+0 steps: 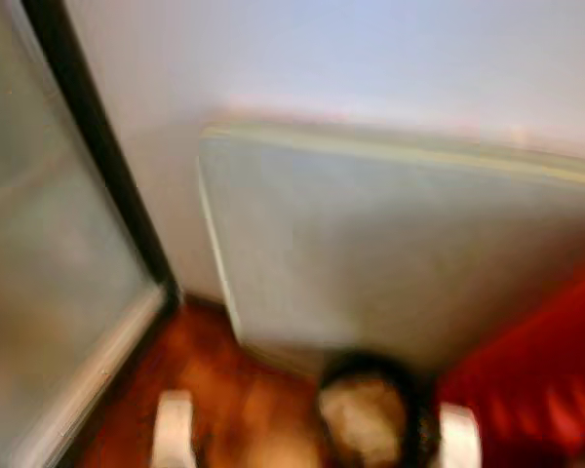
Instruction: Clean up the room
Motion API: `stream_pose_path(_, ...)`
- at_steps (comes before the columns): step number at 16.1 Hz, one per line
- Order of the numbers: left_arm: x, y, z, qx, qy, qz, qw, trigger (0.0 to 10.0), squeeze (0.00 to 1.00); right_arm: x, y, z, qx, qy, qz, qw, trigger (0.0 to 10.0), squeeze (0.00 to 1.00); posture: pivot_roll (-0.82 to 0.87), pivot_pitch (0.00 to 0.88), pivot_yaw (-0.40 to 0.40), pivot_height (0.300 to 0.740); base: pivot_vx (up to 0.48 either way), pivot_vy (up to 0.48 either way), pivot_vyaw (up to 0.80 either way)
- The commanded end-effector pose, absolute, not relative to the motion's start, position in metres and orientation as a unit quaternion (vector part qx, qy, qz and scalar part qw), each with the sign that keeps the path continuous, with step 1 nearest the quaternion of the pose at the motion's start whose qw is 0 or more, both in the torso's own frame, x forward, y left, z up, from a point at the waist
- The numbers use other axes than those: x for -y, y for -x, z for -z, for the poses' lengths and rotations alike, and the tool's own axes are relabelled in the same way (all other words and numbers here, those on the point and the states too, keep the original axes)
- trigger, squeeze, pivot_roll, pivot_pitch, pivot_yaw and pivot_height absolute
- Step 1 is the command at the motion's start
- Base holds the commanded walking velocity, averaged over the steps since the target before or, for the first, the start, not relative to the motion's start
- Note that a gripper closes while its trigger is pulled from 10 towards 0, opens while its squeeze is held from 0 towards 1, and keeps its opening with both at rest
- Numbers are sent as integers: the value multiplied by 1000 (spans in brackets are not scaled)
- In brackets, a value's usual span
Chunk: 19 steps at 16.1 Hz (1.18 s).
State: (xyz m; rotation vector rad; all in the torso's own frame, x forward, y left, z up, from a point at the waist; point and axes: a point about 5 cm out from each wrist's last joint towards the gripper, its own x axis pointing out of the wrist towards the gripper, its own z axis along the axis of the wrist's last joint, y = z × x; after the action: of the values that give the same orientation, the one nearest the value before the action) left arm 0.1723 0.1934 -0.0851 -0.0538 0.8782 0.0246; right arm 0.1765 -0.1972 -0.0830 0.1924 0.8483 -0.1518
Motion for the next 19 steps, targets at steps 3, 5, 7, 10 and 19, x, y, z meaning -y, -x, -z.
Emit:
stream_pose_path(3,-196,-190,76,-400,16,-10,916,10000,0,193,-166,89,-429,-97,71,895,10000,0,42,0,5,740,-247,0,0)
stream_pose_path(5,-196,-190,76,-399,16,-10,917,10000,0,193,-166,89,-429,-97,71,895,10000,0,42,0,5,740,-244,0,0)
stream_pose_path(7,-196,-190,76,-399,16,-10,917,10000,0,193,-166,88,-429,-98,71,895,10000,0,43,0,2,740,-244,0,0)
stream_pose_path(10,-196,-190,76,-399,16,-10,917,10000,0,193,-167,88,-428,-99,70,896,10000,0,44,0,1,740,-244,0,0)
stream_pose_path(19,-196,-190,76,-402,13,-9,915,10000,0,193,-167,88,-429,-105,71,895,10000,0,42,0,0,740,-109,0,-84)
